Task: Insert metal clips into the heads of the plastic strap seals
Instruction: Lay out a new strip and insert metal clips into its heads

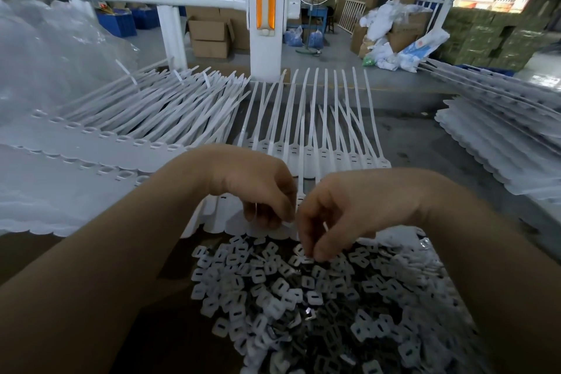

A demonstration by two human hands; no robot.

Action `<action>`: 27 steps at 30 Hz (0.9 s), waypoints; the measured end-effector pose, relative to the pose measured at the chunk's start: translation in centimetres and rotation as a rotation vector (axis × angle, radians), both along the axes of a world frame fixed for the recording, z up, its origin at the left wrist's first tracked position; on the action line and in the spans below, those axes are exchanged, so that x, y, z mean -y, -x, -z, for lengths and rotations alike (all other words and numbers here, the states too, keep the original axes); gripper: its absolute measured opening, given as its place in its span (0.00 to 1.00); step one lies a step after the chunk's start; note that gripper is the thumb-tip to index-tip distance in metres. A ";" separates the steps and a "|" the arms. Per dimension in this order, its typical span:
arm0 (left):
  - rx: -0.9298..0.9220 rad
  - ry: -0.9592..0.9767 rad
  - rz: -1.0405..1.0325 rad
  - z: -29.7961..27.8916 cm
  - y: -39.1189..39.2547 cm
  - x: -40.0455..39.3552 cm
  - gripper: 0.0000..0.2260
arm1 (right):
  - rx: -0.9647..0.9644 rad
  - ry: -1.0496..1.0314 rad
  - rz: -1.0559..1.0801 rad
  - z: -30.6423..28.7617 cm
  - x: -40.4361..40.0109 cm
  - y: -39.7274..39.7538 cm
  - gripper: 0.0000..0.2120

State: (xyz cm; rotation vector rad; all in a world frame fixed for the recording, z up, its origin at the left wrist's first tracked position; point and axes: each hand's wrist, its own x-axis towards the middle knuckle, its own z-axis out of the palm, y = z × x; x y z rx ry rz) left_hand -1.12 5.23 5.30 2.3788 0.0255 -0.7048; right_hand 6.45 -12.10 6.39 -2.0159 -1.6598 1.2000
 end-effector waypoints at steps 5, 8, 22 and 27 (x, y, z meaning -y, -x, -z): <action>-0.020 0.055 0.046 0.2 0.2 -0.2 0.04 | 0.062 -0.065 -0.119 0.4 -1.1 2.0 0.09; -0.028 0.070 0.070 0.1 0.2 -0.4 0.03 | 0.126 -0.073 -0.141 0.9 -1.4 2.7 0.08; -0.113 0.133 0.218 0.0 0.4 -1.1 0.05 | 0.051 -0.254 0.222 0.1 0.2 -0.7 0.03; -0.036 0.313 0.085 0.9 -0.2 -1.2 0.06 | 0.010 -0.258 0.309 0.9 0.4 -1.7 0.03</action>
